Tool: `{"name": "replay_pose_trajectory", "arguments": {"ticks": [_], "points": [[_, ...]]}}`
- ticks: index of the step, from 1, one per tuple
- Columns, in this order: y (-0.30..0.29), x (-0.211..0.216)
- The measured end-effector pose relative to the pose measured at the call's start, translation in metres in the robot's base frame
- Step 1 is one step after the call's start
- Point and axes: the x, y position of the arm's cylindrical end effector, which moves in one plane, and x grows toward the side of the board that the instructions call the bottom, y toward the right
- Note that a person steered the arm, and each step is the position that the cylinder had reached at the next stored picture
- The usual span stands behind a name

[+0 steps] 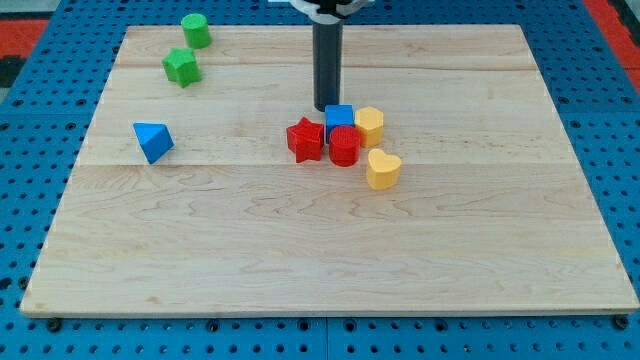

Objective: Move the yellow heart left a bit

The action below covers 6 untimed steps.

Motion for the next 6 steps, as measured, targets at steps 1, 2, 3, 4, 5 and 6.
{"name": "replay_pose_trajectory", "arguments": {"ticks": [1,2,3,4,5,6], "points": [[0.103,0.004],[0.131,0.069],[0.131,0.149],[0.085,0.145],[0.141,0.118],[0.072,0.103]]}}
